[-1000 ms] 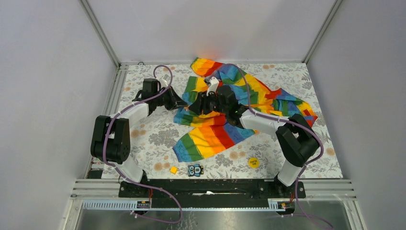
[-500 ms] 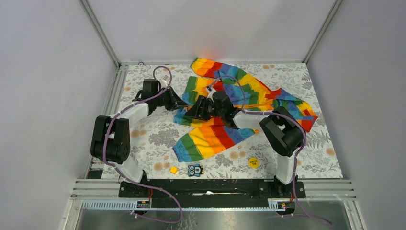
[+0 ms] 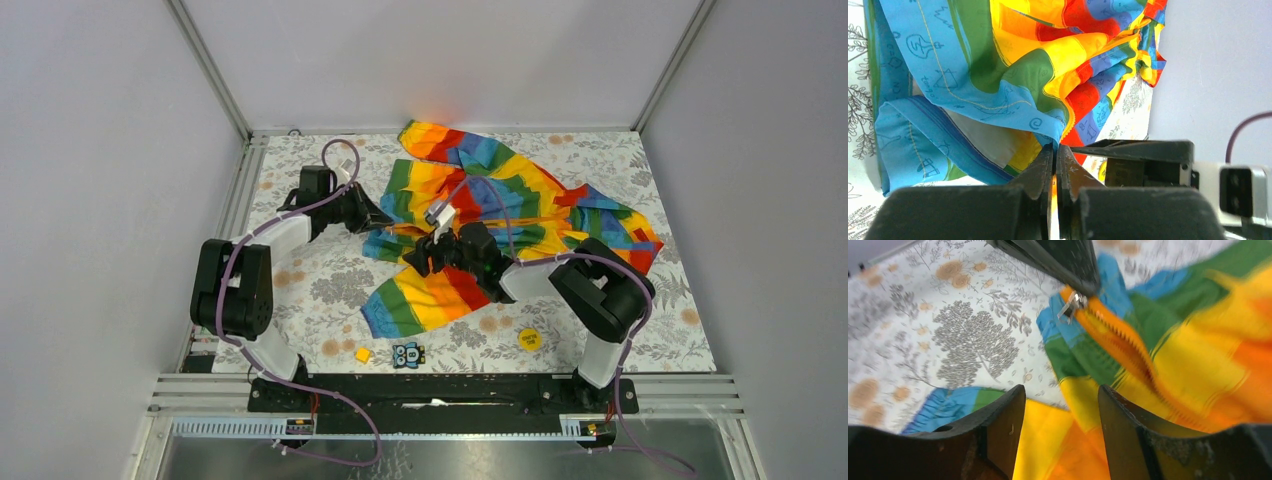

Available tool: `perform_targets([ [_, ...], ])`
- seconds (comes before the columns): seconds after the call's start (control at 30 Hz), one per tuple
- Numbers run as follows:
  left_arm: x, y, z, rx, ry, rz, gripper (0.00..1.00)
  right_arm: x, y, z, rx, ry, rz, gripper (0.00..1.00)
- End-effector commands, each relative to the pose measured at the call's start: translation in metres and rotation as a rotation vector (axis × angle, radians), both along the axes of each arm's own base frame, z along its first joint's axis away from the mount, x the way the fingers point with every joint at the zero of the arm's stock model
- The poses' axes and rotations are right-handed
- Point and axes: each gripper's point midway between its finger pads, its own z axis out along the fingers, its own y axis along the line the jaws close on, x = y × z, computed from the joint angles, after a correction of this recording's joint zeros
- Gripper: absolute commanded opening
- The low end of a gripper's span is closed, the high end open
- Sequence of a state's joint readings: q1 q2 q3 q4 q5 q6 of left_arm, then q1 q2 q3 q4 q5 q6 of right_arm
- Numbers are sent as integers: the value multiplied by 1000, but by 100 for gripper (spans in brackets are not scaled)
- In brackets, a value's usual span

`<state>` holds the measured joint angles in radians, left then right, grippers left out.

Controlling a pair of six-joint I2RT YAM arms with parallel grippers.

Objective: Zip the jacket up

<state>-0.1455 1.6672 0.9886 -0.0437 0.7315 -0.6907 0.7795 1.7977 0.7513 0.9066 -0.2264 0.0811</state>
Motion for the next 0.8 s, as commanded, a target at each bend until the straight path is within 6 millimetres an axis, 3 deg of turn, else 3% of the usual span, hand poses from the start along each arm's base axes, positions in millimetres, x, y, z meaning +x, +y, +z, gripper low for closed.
perform_targets([
  [0.0,4,-4,9,-32,-11,-21,0,12,10,67,-17,-605,111,60],
  [0.07,4,-4,8,-27,-6,-20,0,0,17,71,-48,-818,176,58],
  [0.17,4,-4,7,-30,-1,-23,0,1,24,77,-16,-935,159,53],
  [0.3,3,-5,7,-31,-1,-25,0,1,37,64,-21,-965,221,50],
  [0.77,1,-8,1,-55,37,-39,0,20,42,61,-24,-996,130,49],
])
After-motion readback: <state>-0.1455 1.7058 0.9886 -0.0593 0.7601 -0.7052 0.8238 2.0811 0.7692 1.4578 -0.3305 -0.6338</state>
